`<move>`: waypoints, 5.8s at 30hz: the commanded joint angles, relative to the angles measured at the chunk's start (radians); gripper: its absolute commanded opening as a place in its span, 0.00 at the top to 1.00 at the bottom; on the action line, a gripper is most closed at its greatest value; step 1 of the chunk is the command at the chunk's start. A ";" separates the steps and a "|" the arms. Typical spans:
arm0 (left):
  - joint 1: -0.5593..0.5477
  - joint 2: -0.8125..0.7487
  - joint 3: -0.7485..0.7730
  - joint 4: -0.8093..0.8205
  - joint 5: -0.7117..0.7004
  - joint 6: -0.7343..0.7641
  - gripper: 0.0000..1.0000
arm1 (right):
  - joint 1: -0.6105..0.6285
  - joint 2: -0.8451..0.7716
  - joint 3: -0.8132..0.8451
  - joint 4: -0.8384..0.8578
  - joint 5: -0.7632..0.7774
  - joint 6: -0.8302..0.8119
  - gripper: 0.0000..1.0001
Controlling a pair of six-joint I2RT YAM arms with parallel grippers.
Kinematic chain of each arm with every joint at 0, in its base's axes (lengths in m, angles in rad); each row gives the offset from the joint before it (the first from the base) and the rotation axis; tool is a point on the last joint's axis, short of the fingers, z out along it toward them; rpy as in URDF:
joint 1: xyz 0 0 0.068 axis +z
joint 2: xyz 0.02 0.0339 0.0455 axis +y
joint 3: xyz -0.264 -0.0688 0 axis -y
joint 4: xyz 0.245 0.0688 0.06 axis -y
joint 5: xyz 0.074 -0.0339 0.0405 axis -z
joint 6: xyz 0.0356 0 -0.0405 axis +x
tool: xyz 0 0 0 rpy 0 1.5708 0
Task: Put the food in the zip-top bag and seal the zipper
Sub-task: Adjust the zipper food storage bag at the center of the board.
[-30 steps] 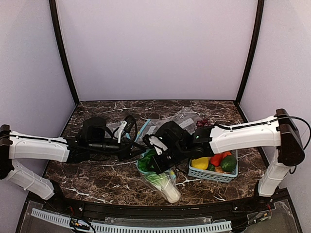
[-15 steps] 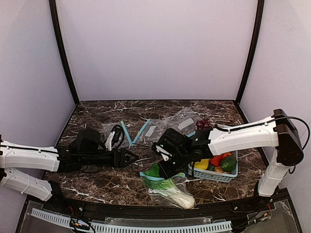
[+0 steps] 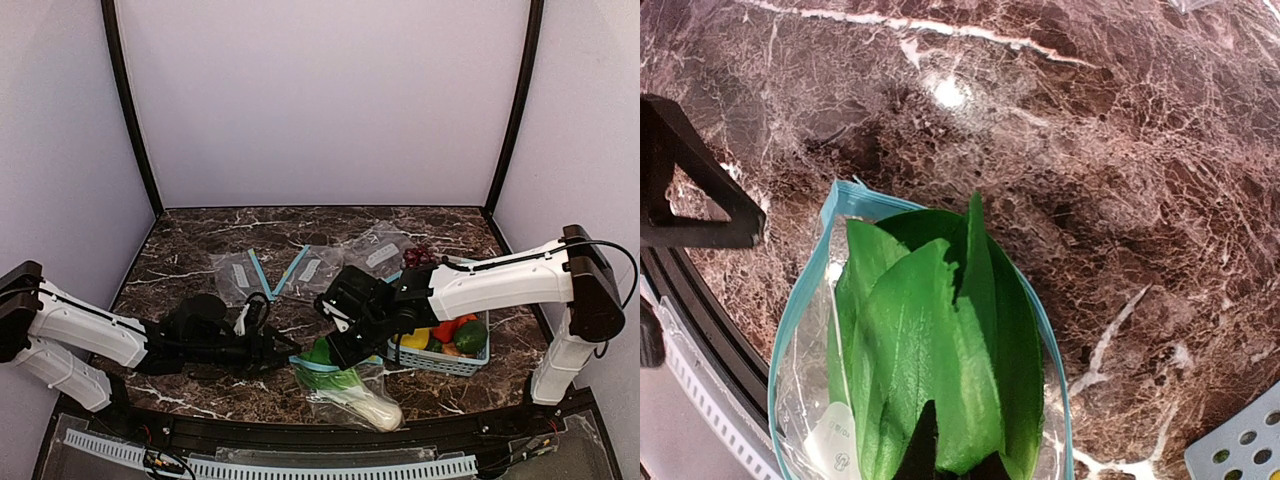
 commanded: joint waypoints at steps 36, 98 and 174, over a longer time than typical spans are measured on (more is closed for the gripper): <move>-0.047 0.265 0.129 0.118 0.123 -0.243 0.74 | 0.087 -0.003 0.028 -0.063 0.147 -0.028 1.00; 0.002 0.323 0.545 -0.457 0.364 0.878 0.90 | -0.075 -0.425 -0.478 0.446 -0.312 -0.077 1.00; 0.029 0.088 0.186 -0.116 0.309 0.539 0.99 | -0.076 -0.382 -0.448 0.459 -0.503 -0.166 1.00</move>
